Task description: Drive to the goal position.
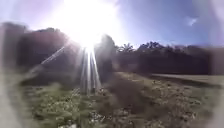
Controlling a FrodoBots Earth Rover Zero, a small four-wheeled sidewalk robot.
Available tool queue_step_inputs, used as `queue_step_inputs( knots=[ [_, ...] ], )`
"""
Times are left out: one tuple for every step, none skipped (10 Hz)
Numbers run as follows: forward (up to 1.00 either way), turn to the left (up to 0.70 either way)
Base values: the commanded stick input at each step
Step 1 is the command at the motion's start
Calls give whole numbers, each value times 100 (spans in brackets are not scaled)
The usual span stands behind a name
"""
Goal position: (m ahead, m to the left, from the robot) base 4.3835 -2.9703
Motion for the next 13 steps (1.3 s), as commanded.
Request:
queue_step_inputs(
  knots=[
    [100,0],
    [100,0],
    [100,0],
    [100,-40],
    [100,-40],
    [100,-40],
    [100,-40],
    [100,-40],
    [100,-40],
    [100,-40],
    [100,-40],
    [100,-40],
    [100,-40]
  ],
)
